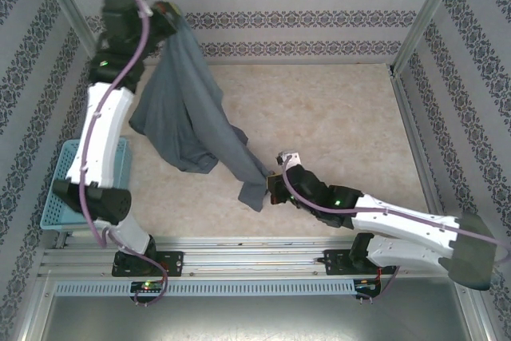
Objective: Fold the inside-out t-shirt
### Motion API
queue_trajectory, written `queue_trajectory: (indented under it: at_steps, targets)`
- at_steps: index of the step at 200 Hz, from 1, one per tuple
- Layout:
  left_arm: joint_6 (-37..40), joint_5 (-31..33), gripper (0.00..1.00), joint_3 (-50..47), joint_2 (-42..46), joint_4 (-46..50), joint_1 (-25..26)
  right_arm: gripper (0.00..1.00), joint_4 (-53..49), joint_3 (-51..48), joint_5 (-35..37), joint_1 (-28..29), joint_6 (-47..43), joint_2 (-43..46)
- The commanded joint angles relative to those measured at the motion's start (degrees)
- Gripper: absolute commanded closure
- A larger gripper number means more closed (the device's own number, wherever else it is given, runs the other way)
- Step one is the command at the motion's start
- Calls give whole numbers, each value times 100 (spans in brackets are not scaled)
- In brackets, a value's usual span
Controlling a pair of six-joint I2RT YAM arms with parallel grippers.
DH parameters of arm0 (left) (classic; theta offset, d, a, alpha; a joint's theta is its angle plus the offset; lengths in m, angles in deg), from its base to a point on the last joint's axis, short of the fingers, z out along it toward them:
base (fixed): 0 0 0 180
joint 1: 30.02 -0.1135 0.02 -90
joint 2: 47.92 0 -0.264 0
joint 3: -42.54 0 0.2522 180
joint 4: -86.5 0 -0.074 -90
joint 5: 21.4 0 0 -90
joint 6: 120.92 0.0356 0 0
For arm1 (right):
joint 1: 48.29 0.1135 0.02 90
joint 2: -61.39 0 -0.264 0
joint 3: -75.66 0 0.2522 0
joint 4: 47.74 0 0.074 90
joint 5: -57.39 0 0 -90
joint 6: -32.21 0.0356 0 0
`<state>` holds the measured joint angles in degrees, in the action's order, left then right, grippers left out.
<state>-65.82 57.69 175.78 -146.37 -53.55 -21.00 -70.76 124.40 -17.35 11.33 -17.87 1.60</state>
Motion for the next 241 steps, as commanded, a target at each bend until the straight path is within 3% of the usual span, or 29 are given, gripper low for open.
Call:
queue_trajectory:
  at_steps: [1,52,66,83,95,117,134,159,183,207,241]
  targets:
    - [656,-244,100,497,-786,-29,616,100,419,-227,373,172,777,-317]
    - [965,-605,100,3357,-3791,1070,1573,100,501,-10,606,578,976,-814]
    - [957,-768,80,3702,-4253,1216,1681,100,433,-34,805,575,1027,-648]
    - [1046,-649,38,3686,-4353,1647,1734,100,371,-127,1119,557,1111,-307]
    - [1140,-345,25,3679,-4259,2220,1735,100,360,-197,1205,453,1140,-31]
    - [1192,988,6,3382,-3761,3716,1718,100,192,-186,1158,40,1179,451]
    - [1023,1904,2,1876,-2795,4139,1726,100,3,-83,988,-396,1132,735]
    - [549,2284,0,-2393,-115,2036,1709,100,-452,242,842,-1106,1001,908]
    - [-130,2574,0,-4631,1490,1483,1704,100,-672,553,425,-1869,839,761]
    - [-521,1952,2,-6093,1897,798,1705,100,-603,784,-254,-2495,709,477]
    - [-1093,1385,6,-6906,1419,103,1784,100,-581,1175,-575,-2699,449,111]
